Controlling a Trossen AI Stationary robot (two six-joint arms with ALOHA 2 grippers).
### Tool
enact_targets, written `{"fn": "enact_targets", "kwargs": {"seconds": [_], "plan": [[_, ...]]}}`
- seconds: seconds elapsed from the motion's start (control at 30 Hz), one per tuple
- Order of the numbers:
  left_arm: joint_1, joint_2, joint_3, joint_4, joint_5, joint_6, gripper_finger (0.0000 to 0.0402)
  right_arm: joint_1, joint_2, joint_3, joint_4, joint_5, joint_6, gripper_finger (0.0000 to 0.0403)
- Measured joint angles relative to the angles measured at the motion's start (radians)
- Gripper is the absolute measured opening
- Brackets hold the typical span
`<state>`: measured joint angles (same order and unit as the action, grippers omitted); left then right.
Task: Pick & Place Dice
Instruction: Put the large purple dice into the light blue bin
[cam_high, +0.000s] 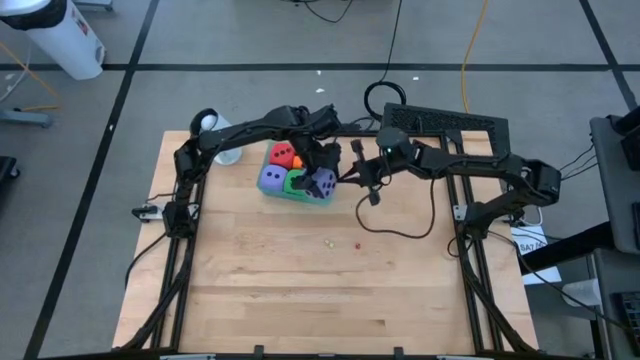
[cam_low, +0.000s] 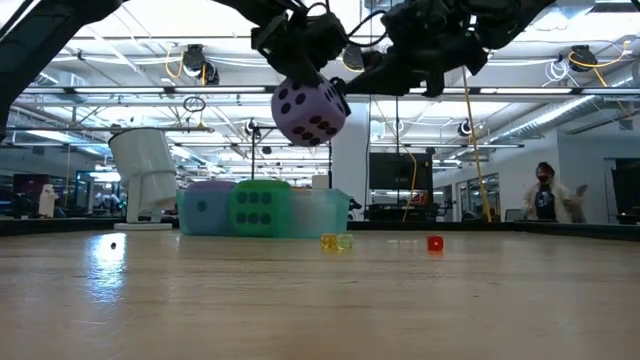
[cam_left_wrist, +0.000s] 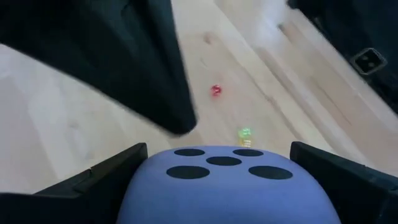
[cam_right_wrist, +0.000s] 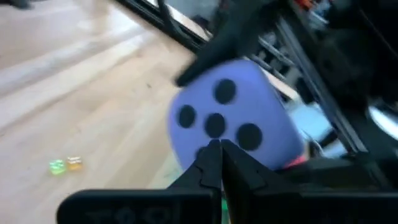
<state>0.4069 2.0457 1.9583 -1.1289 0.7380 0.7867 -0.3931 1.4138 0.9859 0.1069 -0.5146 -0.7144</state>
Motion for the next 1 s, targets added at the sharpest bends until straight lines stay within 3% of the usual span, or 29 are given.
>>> {"fn": "enact_targets", "kwargs": {"seconds": [0.07,0.23,0.4,0.57,0.7,0.8,0.9,1.0], "plan": [[-0.005,-0.001,0.001,-0.017,-0.002,0.021,0.0397,0.000,0.000,0.001,-0.005,-0.040,-0.022,0.0000],[0.002,0.001,0.001,-0.032,-0.055,0.034,0.0397,0.001,0.000,0.000,0.045,-0.036,0.007,0.0000],[0.030,-0.020,-0.005,-0.050,-0.042,0.050,0.0397,-0.007,-0.021,-0.026,0.069,-0.039,0.021,0.0000],[0.064,-0.076,-0.006,-0.049,0.075,0.090,0.0397,-0.022,-0.038,-0.172,0.405,-0.021,0.031,0.0000],[0.081,-0.106,-0.006,-0.022,0.306,0.138,0.0397,-0.003,-0.021,-0.300,0.705,0.135,-0.062,0.0000],[0.090,-0.102,-0.007,-0.019,0.431,0.177,0.0397,0.048,0.002,-0.332,0.780,0.240,-0.171,0.0000],[0.093,-0.092,-0.022,0.034,0.456,0.161,0.0397,0.111,0.021,-0.324,0.808,0.385,-0.257,0.0000],[0.098,-0.092,-0.063,0.136,0.403,0.059,0.0397,0.166,0.027,-0.323,0.811,0.480,-0.334,0.0000]]}}
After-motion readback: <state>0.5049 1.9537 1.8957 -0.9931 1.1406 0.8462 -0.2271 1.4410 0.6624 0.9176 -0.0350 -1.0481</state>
